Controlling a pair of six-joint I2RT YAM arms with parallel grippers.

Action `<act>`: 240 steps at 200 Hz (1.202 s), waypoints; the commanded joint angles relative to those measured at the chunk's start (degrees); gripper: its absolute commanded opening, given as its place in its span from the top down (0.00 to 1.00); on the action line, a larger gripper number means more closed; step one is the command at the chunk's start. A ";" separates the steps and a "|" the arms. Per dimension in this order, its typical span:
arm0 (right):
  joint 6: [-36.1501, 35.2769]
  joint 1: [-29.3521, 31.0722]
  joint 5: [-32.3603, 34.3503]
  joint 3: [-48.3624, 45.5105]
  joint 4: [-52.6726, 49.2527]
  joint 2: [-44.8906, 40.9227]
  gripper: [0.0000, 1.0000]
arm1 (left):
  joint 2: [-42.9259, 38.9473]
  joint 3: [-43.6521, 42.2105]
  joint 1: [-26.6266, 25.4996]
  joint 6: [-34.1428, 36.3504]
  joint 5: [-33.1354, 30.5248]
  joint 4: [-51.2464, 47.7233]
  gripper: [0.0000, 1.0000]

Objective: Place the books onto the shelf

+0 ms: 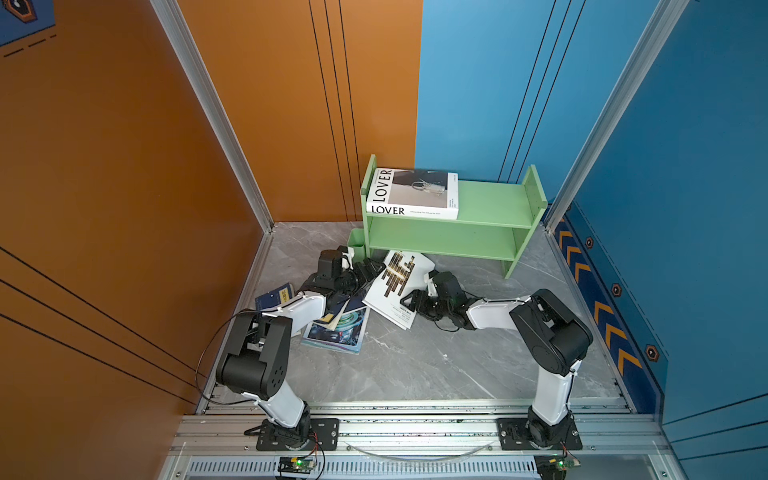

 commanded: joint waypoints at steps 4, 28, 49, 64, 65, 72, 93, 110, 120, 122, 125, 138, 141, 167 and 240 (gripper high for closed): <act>2.24 0.53 -2.19 -2.64 3.36 3.91 0.29 | -1.90 -3.50 -1.61 -9.13 11.57 5.01 0.11; 1.94 0.34 -1.96 -3.05 3.14 3.82 0.29 | -4.59 -5.86 -0.52 -9.13 9.93 3.86 0.11; 1.24 0.46 -2.59 -2.40 2.74 3.82 0.29 | -8.34 -8.15 0.14 -9.93 9.22 3.73 0.11; 0.08 1.31 -3.06 -0.72 0.76 3.91 0.29 | -11.85 -9.29 0.59 -9.37 8.56 1.11 0.11; -0.07 1.40 -3.06 -0.57 0.49 3.91 0.29 | -12.12 -9.32 0.62 -9.18 8.46 0.68 0.11; -1.18 2.10 -2.97 0.70 -1.67 3.91 0.29 | -14.10 -9.43 0.83 -7.47 7.44 -2.79 0.11; -4.92 4.43 -1.51 4.22 -8.35 3.93 0.28 | -20.24 -8.75 1.00 0.06 1.29 -18.85 0.09; -7.46 5.44 0.95 6.98 -14.14 4.26 0.28 | -24.27 -9.16 1.37 4.05 -3.47 -27.66 0.08; -8.58 6.28 2.04 8.11 -16.66 4.60 0.27 | -26.11 -9.33 1.55 6.09 -7.53 -33.51 0.07; -8.74 6.95 2.17 8.26 -17.01 4.61 0.27 | -26.39 -9.46 1.55 6.47 -8.25 -34.64 0.07; -9.02 7.16 2.47 8.48 -17.49 4.76 0.27 | -26.81 -9.71 1.65 6.84 -9.15 -35.75 0.06; -9.42 7.20 3.87 8.94 -19.45 4.88 0.26 | -28.26 -11.11 2.25 7.85 -12.45 -38.33 0.06; -9.47 7.14 4.22 8.96 -19.72 4.90 0.26 | -28.55 -11.32 2.42 8.18 -13.16 -38.79 0.06; -9.47 6.76 6.70 9.01 -22.20 4.65 0.24 | -28.26 -11.22 4.15 12.81 -19.18 -42.92 0.06; -10.00 7.03 14.78 8.84 -28.67 -2.15 0.24 | -15.03 -0.65 4.22 26.51 -20.31 -41.23 0.06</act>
